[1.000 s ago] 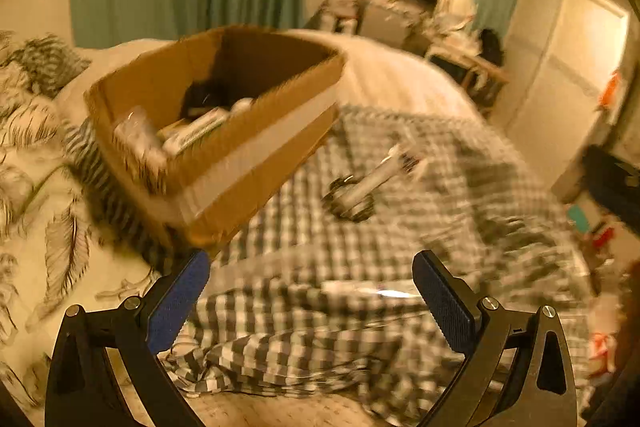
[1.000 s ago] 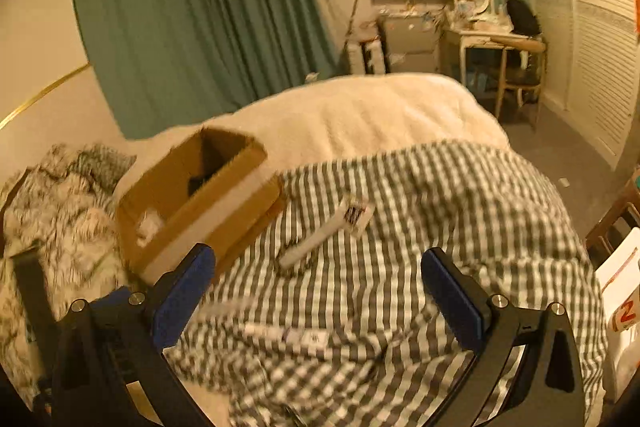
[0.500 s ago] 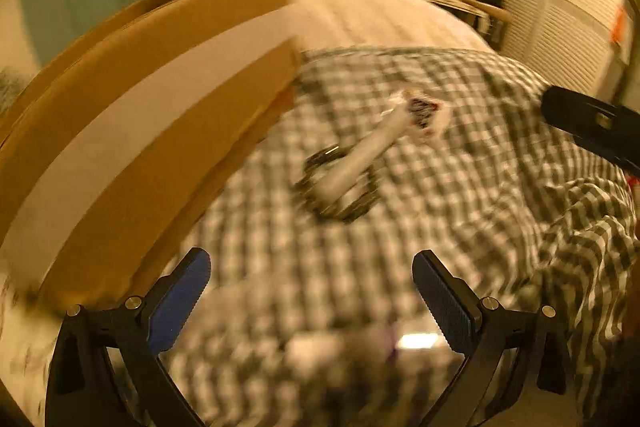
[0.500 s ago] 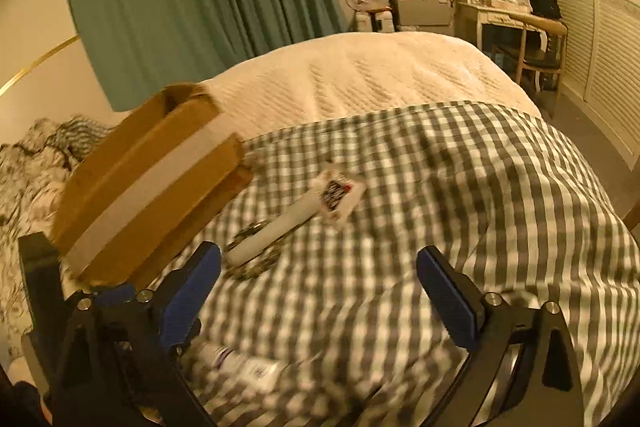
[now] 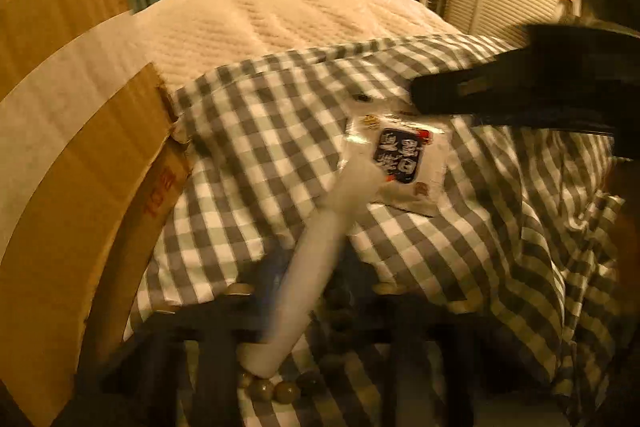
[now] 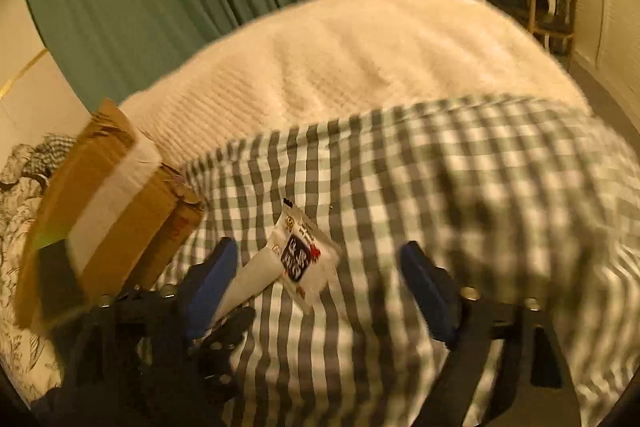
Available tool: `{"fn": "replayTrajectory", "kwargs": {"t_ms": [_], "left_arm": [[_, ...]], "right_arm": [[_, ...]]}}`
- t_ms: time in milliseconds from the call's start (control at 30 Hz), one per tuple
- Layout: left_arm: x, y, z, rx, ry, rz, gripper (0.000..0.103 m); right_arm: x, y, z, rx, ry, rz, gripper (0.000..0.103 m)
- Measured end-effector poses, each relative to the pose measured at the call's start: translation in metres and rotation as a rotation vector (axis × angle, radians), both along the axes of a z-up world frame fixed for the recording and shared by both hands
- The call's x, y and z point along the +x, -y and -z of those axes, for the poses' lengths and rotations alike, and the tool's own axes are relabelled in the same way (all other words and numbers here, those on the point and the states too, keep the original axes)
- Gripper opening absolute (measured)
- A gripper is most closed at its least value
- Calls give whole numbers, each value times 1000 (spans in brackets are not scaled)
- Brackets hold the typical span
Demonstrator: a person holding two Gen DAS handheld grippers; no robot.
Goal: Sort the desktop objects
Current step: 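Grasp the white tube with the left gripper, then grasp the white sachet with the right gripper while the left gripper holds the tube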
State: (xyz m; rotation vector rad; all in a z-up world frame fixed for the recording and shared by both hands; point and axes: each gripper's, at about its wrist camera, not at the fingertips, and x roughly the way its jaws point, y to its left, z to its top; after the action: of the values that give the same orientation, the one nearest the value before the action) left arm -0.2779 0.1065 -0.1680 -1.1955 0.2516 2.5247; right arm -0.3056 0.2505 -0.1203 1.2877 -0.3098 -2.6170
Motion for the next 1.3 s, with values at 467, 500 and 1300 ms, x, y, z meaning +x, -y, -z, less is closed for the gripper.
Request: {"fn": "replayTrajectory", "kwargs": {"t_ms": [467, 500, 1300], "left_arm": [[43, 44, -30, 117, -65, -78, 15], [37, 43, -26, 119, -61, -86, 15], [66, 97, -39, 236, -55, -236, 15]], "right_arm": [[18, 23, 17, -88, 59, -19, 3], [19, 26, 17, -82, 62, -26, 3], [54, 47, 26, -43, 76, 14, 61]]}}
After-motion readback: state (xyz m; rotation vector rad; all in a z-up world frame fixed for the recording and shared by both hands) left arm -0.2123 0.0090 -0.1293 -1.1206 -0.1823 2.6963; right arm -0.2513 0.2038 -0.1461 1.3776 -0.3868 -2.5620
